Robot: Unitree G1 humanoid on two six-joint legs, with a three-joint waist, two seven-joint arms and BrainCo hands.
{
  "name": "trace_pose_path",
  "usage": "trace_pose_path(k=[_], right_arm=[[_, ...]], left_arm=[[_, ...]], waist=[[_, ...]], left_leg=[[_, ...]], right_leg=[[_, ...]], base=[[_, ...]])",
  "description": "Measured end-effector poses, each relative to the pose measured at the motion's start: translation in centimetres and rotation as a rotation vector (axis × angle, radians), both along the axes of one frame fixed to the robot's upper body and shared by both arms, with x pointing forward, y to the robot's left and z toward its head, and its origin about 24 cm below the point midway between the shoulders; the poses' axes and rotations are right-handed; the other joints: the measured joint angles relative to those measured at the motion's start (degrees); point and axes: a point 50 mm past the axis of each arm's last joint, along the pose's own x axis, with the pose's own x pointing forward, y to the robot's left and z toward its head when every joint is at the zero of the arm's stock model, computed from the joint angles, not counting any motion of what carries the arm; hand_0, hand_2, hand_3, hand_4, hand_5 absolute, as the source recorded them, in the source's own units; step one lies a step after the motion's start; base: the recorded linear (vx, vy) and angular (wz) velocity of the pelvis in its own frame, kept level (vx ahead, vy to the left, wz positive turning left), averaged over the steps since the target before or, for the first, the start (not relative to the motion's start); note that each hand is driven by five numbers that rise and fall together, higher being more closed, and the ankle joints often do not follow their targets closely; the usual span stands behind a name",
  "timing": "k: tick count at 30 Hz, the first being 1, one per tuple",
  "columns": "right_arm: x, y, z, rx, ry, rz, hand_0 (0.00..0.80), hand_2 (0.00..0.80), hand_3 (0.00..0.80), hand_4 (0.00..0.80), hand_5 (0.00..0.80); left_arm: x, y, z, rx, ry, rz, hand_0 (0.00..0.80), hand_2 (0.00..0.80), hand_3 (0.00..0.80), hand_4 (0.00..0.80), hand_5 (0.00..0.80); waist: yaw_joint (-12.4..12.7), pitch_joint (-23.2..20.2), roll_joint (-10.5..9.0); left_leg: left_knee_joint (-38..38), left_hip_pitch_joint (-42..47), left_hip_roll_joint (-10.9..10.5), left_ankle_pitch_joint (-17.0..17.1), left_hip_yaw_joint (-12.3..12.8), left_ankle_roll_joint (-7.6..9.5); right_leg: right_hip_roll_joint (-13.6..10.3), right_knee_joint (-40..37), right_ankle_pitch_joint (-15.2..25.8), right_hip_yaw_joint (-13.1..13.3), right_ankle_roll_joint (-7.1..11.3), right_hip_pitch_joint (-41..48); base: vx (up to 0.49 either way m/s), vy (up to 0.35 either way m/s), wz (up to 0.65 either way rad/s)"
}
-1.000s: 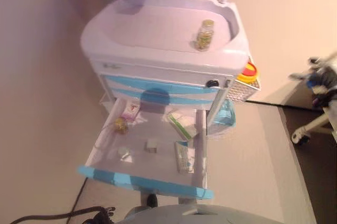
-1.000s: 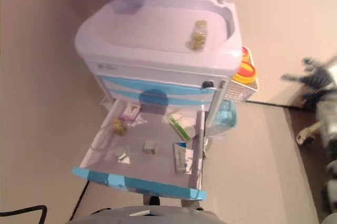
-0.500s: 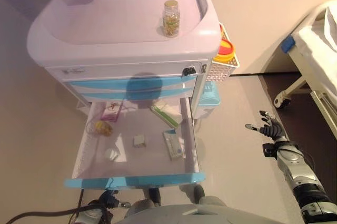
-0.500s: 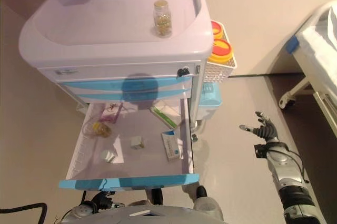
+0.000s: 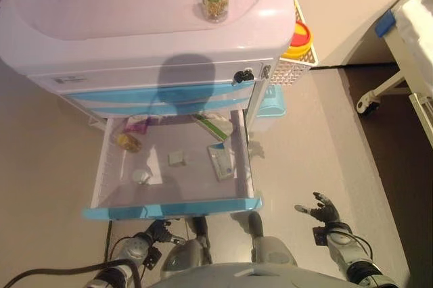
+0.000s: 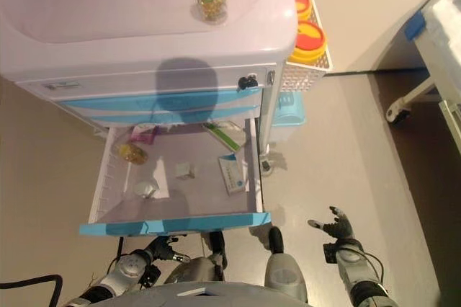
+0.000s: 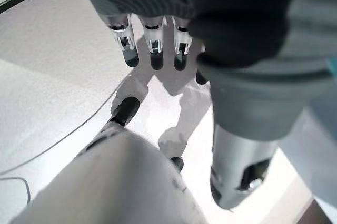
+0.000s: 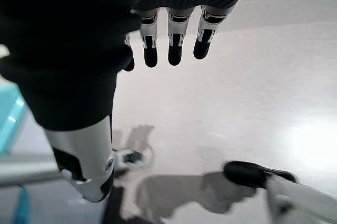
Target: Open the drawer and pick up the medicine
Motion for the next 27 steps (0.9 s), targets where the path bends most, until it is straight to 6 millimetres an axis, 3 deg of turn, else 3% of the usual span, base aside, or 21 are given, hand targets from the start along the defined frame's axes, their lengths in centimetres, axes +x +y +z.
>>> trace_pose_path(k=[8,13,18,22,27], right_arm=[[4.1,0.7,1.9,-0.027,-0.1,0.087,0.0,0.0,0.0,0.0,0.0],[4.7,0.2,2.6,-0.054,-0.116,0.121,0.0,0.0,0.0,0.0,0.0],[5.7,-0.3,3.6,-0.086,-0.147,0.154,0.0,0.0,0.0,0.0,0.0],[5.9,-0.1,3.9,-0.094,-0.15,0.201,0.0,0.0,0.0,0.0,0.0],[6.8,0.5,4.9,-0.109,-0.192,0.267,0.0,0.0,0.0,0.0,0.0]], left_arm=[[6.7,1.0,5.7,0.037,-0.245,-0.059,0.0,0.0,0.0,0.0,0.0],[10.8,2.6,11.5,0.102,-0.426,-0.071,0.0,0.0,0.0,0.0,0.0],[14.5,3.5,17.3,0.111,-0.58,-0.037,0.0,0.0,0.0,0.0,0.0],[16.2,3.7,19.8,0.087,-0.647,0.009,0.0,0.0,0.0,0.0,0.0],[18.9,4.6,23.9,0.13,-0.776,0.101,0.0,0.0,0.0,0.0,0.0]], waist=[[1.3,7.8,1.12],[1.6,11.0,0.95],[1.4,14.1,0.36],[-0.2,14.4,0.08],[-2.2,15.3,-0.96]], left_leg=[[1.0,-4.5,0.0,1.2,-0.1,0.34],[5.6,-9.6,-0.4,0.8,-0.6,0.46],[15.4,-15.4,-0.9,-2.9,-0.5,0.21],[22.2,-19.8,-0.8,-5.4,-2.2,0.17],[30.2,-26.7,0.2,-7.6,-2.2,0.54]], right_leg=[[0.1,5.6,-0.1,0.1,0.09,-7.5],[-0.3,13.8,-2.5,0.0,-0.29,-14.3],[-1.1,24.8,-6.7,1.7,-0.49,-21.2],[-0.7,28.7,-7.1,2.4,-0.65,-24.4],[0.2,33.3,-7.3,3.6,-0.91,-30.1]], base=[[-0.046,0.004,-0.1],[0.0,0.0,0.0],[0.045,0.041,-0.01],[0.022,0.033,-0.07],[-0.02,0.034,-0.07]])
